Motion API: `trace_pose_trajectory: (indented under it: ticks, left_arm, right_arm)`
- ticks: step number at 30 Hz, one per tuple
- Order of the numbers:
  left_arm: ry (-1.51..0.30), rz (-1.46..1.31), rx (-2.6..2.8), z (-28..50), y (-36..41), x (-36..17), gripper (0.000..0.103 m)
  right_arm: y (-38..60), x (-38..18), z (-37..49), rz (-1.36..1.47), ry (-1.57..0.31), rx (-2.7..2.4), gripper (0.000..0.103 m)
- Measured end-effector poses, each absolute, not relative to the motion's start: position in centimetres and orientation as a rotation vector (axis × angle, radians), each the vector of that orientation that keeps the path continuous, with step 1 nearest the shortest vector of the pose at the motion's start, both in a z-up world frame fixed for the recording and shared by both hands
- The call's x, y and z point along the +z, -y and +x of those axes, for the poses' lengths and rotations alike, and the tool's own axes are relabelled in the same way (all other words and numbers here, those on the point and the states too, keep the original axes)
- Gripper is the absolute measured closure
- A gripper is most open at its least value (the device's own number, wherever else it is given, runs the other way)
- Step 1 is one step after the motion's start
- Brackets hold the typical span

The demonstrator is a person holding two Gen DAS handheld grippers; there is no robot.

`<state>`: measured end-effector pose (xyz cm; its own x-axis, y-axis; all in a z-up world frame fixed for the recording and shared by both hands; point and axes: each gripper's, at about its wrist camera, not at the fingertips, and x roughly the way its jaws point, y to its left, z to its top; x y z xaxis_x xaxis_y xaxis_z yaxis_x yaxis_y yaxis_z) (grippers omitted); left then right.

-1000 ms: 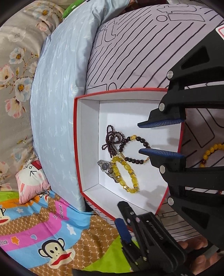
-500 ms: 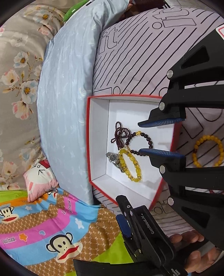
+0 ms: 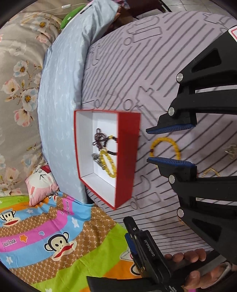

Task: Organize jewelry
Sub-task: 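Move both grippers back toward the remaining jewelry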

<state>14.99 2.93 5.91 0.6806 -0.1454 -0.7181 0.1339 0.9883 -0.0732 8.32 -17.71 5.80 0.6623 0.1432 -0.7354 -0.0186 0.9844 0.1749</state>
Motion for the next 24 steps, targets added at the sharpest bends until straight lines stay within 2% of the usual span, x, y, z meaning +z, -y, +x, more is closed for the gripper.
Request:
trace_pose_trajectory:
  ticks: [18,19,21,24]
  left_arm:
    - [-0.936,-0.037,-0.150,6.6,-6.7,0.6,0.043]
    - [-0.938,-0.044,-0.158,6.3,-6.5,0.5,0.042]
    - [-0.935,-0.037,-0.164,5.9,-6.1,0.4,0.030]
    - [-0.921,-0.005,-0.173,5.7,-4.9,0.4,0.029]
  right_arm:
    - [16.6,2.1,1.7,0.161,-0.920,0.084,0.079]
    - [16.5,2.0,1.6,0.160,-0.922,0.087,0.079]
    - [16.3,2.0,1.5,0.157,-0.924,0.091,0.079]
    - [16.2,2.1,1.5,0.152,-0.922,0.093,0.079]
